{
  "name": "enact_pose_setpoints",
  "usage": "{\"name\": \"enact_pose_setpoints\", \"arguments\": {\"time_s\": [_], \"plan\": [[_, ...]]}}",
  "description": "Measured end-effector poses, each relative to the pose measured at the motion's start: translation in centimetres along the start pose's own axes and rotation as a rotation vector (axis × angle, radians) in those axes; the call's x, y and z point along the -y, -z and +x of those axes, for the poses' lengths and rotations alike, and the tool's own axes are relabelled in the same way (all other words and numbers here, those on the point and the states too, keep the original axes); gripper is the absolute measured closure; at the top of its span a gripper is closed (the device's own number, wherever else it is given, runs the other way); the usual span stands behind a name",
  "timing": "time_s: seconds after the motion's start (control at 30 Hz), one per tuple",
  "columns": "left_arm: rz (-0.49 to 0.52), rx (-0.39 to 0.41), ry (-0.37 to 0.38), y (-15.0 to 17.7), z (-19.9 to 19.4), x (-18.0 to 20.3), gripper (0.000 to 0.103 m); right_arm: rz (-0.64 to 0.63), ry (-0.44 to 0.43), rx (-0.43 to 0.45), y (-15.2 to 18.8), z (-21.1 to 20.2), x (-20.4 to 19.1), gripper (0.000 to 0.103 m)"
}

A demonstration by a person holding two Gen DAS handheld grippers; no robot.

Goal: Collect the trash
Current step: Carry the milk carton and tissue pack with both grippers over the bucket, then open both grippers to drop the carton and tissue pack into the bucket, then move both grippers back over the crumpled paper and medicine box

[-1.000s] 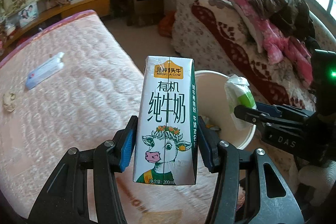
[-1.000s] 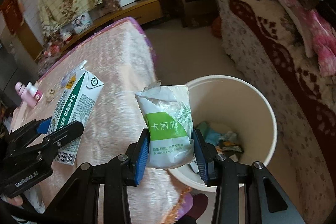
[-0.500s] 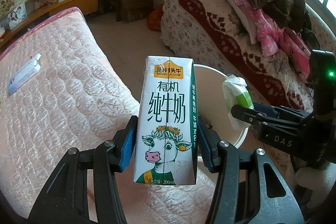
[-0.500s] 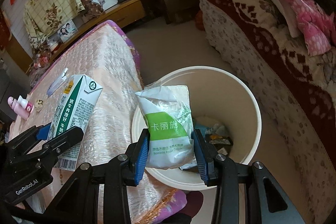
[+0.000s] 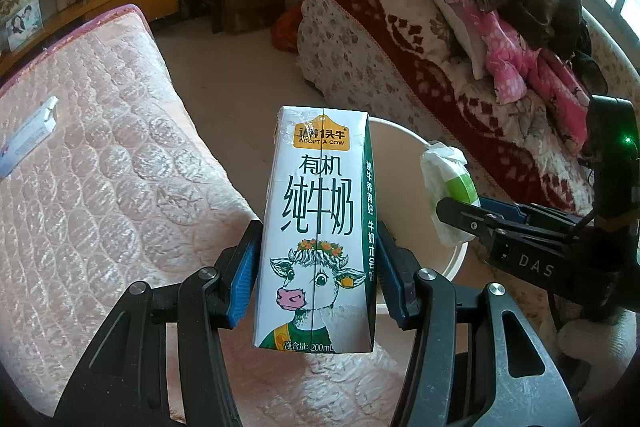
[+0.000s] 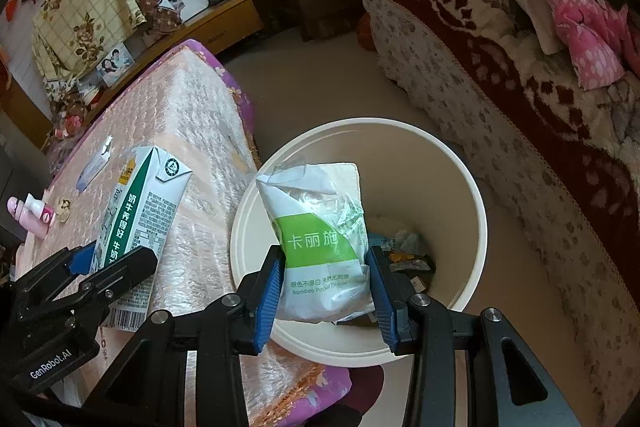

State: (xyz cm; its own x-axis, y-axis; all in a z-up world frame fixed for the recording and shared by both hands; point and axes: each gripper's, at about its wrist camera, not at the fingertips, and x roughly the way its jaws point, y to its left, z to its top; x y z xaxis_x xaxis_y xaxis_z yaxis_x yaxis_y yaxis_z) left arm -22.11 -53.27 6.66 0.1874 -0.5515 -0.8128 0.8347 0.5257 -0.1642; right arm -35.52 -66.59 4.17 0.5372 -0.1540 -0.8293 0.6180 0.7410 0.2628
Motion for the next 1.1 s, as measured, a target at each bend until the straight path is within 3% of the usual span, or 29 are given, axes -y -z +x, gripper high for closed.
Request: {"name": "enact_pose_setpoints", "arguments": {"time_s": [0.23, 0.4, 0.47, 0.73, 1.1], "plan": [[0.001, -0.001, 0.011, -0.1, 0.5, 0.2, 0.051, 0.014, 0.017, 0.000, -0.1, 0.1, 0.7, 0.058], [-0.002, -0.005, 0.021, -0.1, 0.6, 0.0, 0.050, 0.051, 0.021, 0.000, -0.2, 0.3, 1.6, 0.044], [-0.001, -0.005, 0.032, -0.1, 0.5, 0.0, 0.043, 0.058, 0.022, 0.000, -0.2, 0.2, 1.7, 0.038], [-0.021, 0.008, 0.039, 0.2, -0.4, -0.9, 0.041, 0.053, 0.019, -0.004, -0.1, 0.0, 1.3, 0.038], [-0.085, 0.053, -0.073, 1.3, -3.2, -6.1, 0.041, -0.055, -0.031, -0.014, -0.2, 0.2, -4.3, 0.038]]}}
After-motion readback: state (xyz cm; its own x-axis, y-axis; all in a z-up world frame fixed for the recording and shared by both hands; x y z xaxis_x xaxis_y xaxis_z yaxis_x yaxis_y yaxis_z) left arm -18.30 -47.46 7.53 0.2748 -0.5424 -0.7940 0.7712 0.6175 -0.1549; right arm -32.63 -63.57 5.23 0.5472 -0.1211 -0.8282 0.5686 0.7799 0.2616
